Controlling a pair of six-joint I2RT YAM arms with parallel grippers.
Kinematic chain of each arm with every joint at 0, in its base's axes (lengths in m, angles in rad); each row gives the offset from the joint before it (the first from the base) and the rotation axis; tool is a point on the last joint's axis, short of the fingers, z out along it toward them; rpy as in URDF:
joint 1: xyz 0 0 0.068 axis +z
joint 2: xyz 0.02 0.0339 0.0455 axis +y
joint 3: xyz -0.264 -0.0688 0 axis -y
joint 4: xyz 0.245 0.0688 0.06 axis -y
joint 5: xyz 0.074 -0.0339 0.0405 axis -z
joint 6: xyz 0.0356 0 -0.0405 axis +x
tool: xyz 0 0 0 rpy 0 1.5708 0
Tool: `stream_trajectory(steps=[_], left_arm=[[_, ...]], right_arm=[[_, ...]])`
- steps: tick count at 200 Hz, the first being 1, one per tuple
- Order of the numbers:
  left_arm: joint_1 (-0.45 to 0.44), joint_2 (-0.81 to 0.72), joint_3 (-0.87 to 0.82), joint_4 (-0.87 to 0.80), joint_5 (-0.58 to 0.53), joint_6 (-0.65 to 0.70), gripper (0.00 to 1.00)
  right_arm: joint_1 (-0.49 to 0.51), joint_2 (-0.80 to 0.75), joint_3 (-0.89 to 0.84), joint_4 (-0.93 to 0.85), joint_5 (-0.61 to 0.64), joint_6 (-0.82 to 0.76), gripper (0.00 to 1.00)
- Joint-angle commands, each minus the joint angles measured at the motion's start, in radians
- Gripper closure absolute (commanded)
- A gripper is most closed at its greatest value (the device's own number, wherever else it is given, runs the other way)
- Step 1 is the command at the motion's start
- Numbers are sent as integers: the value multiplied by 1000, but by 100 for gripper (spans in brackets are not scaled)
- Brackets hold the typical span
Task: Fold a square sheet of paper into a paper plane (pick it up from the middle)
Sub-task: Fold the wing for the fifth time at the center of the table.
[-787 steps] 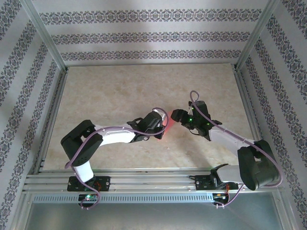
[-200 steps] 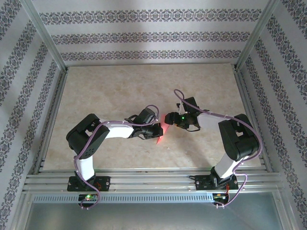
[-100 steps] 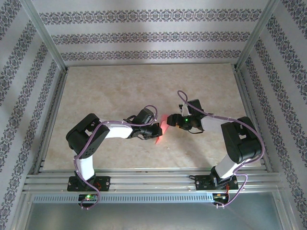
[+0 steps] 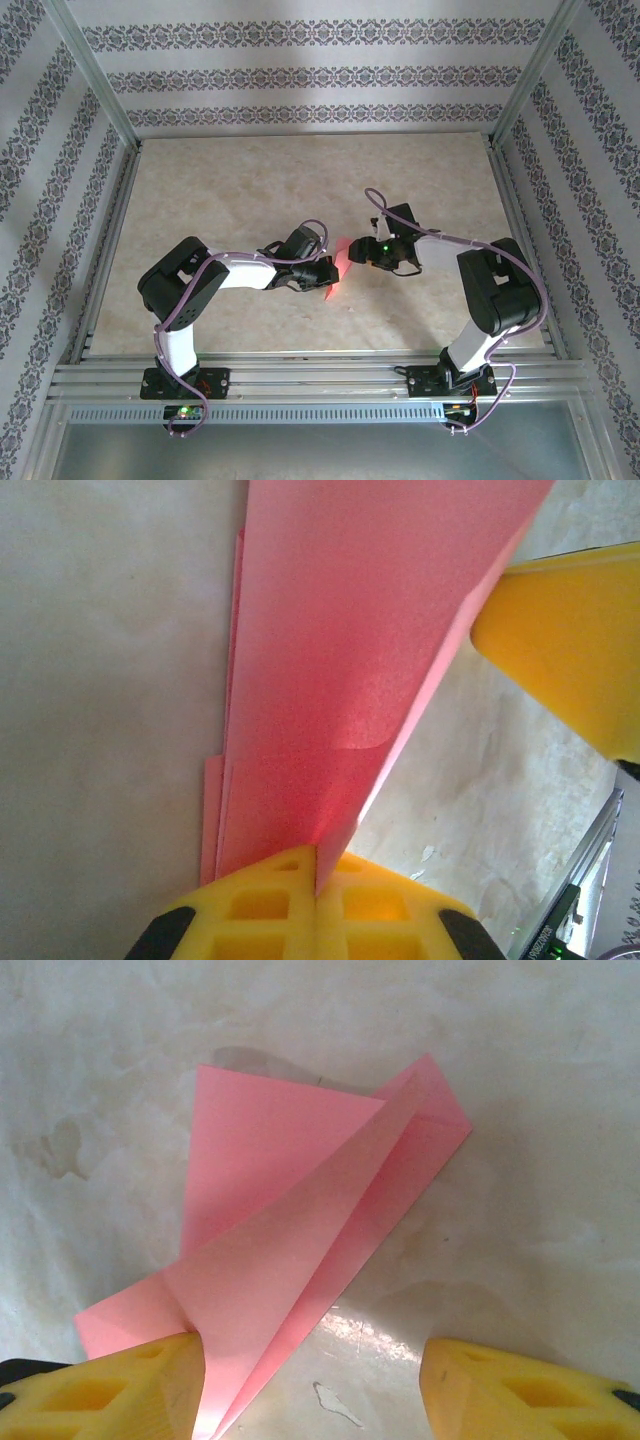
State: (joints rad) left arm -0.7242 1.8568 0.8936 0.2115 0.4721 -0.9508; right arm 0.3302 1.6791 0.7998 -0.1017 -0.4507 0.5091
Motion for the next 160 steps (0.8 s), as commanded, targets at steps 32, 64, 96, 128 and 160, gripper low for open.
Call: stream_trajectory(steps=[32,64,96,128,160], left_arm=[[16,1,-6,23,25,16,89],[20,-29,-4,19,20,42,79],[25,-57,-15,34,19,60,73],[29,-86,-21,60,14,68,69],[37,-81,2,13,-19,84,64]], right_arm=[[30,102,31,-57,133,46,31],[36,126,50,-98,163,52,30],[41,137,65,-131,191,54,30],[44,145,79,-144,195,52,29],[46,155,93,-161,203,51,29]])
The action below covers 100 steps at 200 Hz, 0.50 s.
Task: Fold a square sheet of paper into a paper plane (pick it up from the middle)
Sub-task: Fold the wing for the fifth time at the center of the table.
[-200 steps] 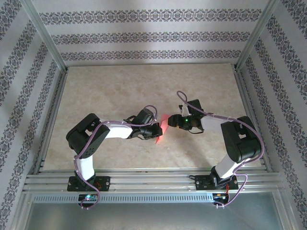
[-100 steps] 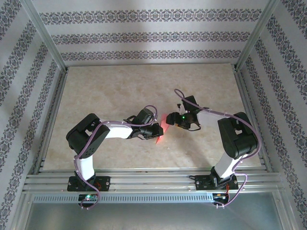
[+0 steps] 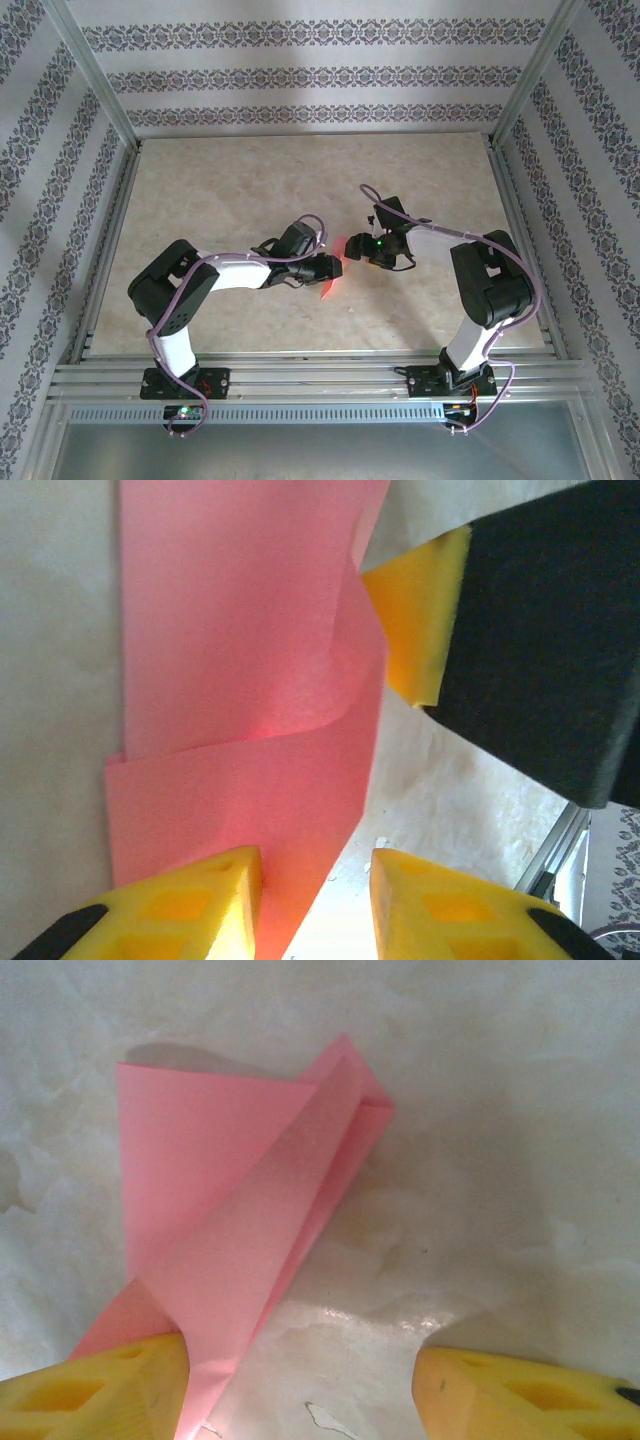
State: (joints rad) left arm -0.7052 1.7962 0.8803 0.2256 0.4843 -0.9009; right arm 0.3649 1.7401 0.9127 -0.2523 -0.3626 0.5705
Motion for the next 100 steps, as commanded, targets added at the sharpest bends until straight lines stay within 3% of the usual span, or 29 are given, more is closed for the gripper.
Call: stream_trajectory(steps=[1,100], left_arm=[[18,-20,15,-3,-33,33,64],[24,9,62,-59,-51,112,64]], right_arm=[[11,94,-20,-10,115,-11,29],[25,106,19,-30,102,-16,27]])
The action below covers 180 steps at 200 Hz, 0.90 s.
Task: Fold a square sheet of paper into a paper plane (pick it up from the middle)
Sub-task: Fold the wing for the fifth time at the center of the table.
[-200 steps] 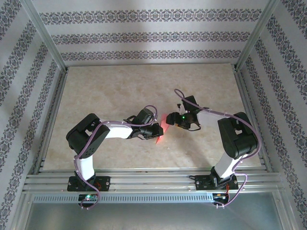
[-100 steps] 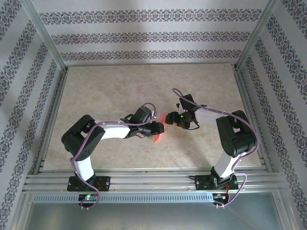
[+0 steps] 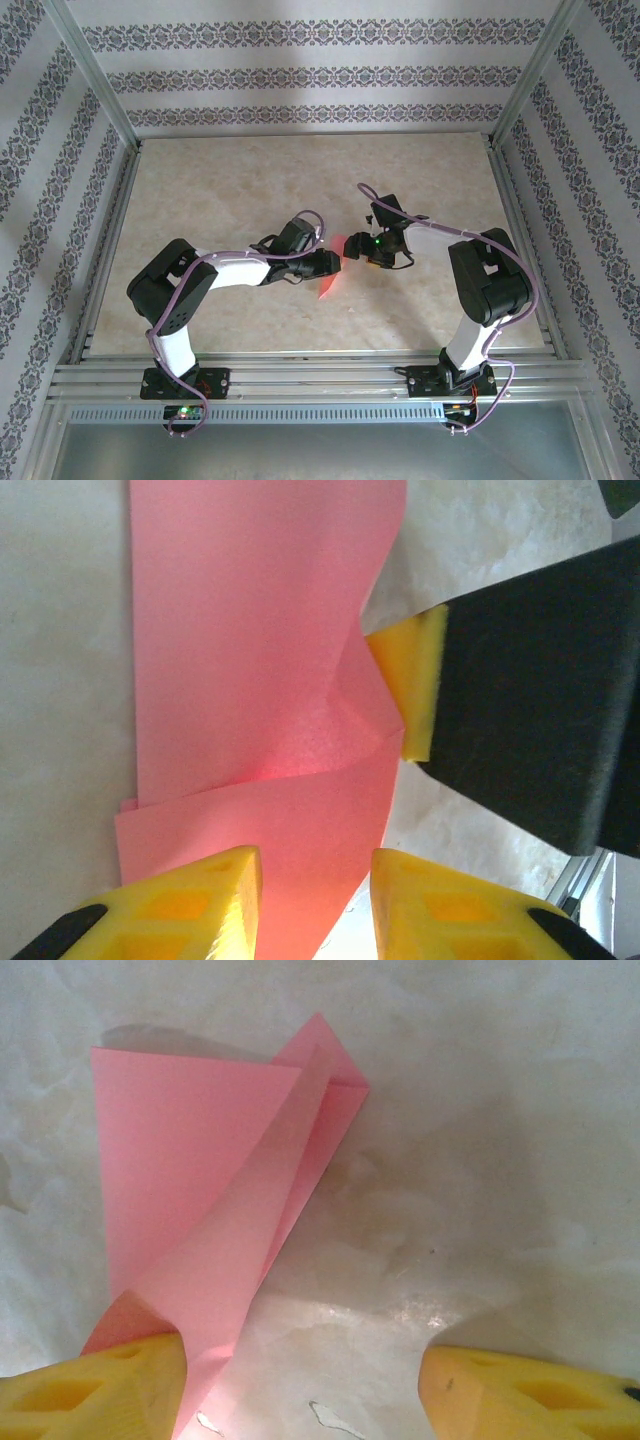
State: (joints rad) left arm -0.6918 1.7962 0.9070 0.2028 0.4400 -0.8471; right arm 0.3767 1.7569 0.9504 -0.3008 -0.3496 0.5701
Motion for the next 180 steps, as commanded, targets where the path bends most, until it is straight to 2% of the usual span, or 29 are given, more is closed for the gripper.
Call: stream_trajectory(steps=[1,37,85,115,180], left_arm=[[11,8,37,-36,-6,60,64],[4,14,68,-82,-40,123,63],[-44,19,111,-176,-153,325,59],[-63,35,120,-186,-156,413,55],[-72,80,139,-169,-134,445,53]], right_arm=[[13,91,-19,18,89,-16,27],[16,101,-11,6,96,-13,27],[19,103,-6,0,94,-9,27],[19,104,-3,-4,94,-7,27],[20,108,4,-9,90,-4,27]])
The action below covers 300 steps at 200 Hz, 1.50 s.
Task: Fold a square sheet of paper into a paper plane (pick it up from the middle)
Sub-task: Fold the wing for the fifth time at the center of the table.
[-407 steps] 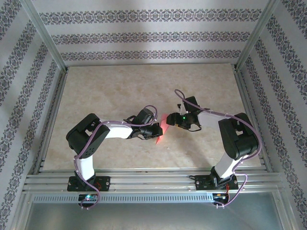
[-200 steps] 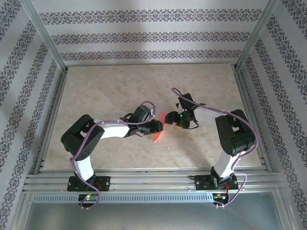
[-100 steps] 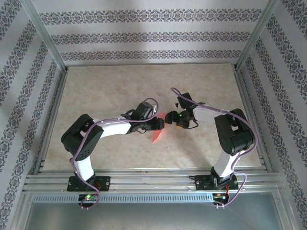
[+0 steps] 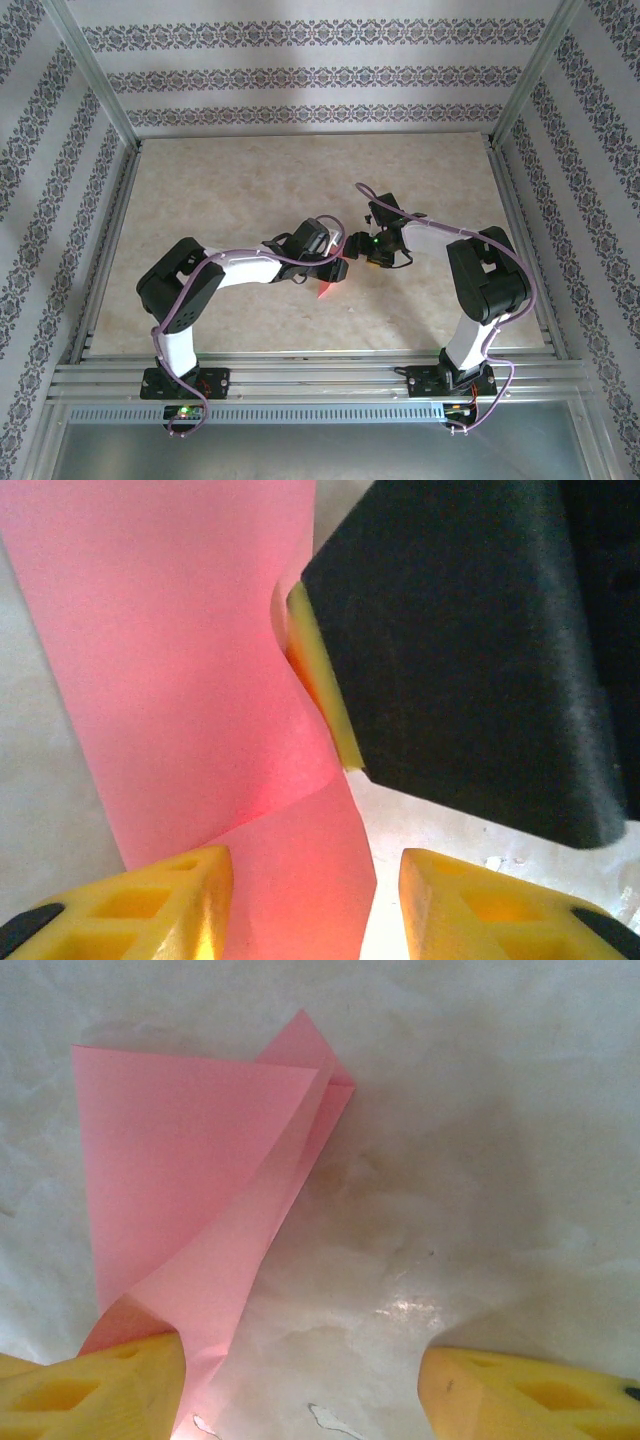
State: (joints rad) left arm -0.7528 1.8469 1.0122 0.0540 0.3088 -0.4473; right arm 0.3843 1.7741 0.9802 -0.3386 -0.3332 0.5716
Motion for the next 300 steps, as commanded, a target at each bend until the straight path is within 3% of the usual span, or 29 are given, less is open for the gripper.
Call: stream_trajectory(steps=[1,50,97,124,188,228,300], left_arm=[[-11,30,33,-20,-3,45,53],[-16,45,31,-15,-12,64,59],[-14,41,39,-41,-17,58,84],[-10,20,48,-59,-8,16,93],[48,-6,4,13,151,-199,98],[72,27,-6,66,254,-340,100],[111,65,-46,174,326,-480,100]], right_arm=[[13,91,-25,29,73,-6,27],[13,93,-23,26,71,-6,27],[3,67,-30,32,57,-15,27],[-28,6,-51,60,10,-37,26],[-115,-164,-168,209,-183,-93,25],[-127,-183,-216,278,-219,-83,26],[-144,-210,-267,376,-256,-25,29]])
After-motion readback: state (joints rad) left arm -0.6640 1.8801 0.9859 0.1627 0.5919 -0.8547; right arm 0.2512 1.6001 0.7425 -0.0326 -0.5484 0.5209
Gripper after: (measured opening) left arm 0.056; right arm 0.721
